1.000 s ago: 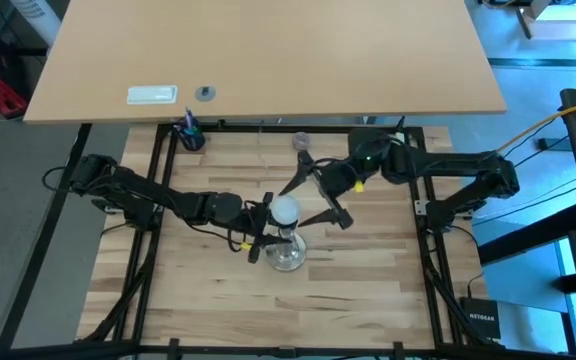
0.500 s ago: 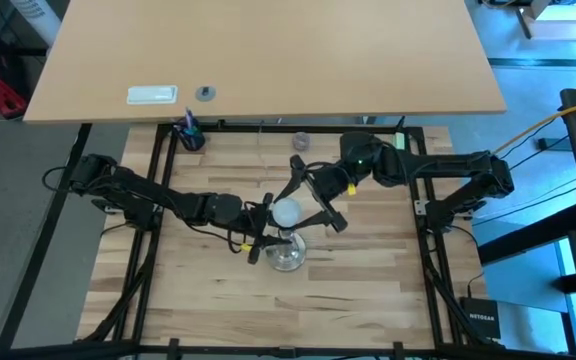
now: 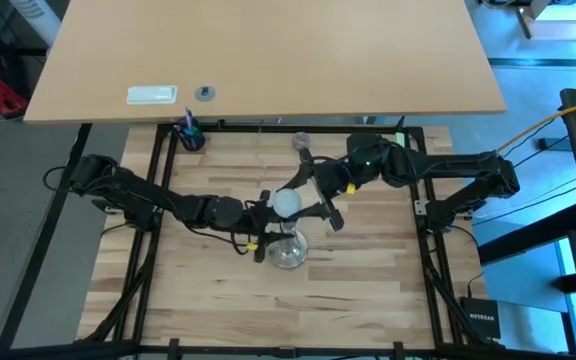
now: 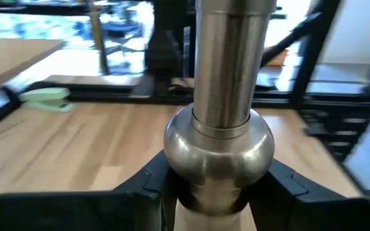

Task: Screw lightbulb
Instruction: Insert the lightbulb into the silver lamp

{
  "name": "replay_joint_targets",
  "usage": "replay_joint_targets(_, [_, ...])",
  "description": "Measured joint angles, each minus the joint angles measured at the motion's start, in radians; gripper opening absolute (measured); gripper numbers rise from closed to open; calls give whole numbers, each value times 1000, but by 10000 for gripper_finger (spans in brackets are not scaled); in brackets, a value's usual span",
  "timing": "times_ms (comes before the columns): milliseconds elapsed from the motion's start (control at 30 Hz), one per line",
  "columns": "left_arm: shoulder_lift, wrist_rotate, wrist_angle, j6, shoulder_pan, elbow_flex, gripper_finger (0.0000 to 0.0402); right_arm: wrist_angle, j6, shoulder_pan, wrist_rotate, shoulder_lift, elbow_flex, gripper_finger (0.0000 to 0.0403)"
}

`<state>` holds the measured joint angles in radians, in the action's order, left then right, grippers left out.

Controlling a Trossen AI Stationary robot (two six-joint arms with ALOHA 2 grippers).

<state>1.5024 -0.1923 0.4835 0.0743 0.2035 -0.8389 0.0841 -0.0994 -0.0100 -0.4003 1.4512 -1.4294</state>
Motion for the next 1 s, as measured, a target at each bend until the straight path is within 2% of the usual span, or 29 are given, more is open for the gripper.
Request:
replay_joint_targets(233, [3,-307,-115,-14,33,-77,124,43,-18,-65,360,-22,-3,247])
replay_joint_targets(533, [5,-503,-102,19,54,-92,124,23,49,-153,787,-6,-4,247])
replay_joint_targets(667, [5,-539,-103,25,57,-92,124,11,99,-193,956,18,-4,247])
replay_joint_targets(800, [5,-550,-111,22,61,-100,124,5,149,-204,1003,34,-4,247])
replay_joint_targets(933, [5,-556,-118,13,68,-100,124,-1,144,-207,979,36,-2,247])
replay_joint_targets(1000, [5,-556,-128,21,71,-100,124,3,137,-207,958,22,0,265])
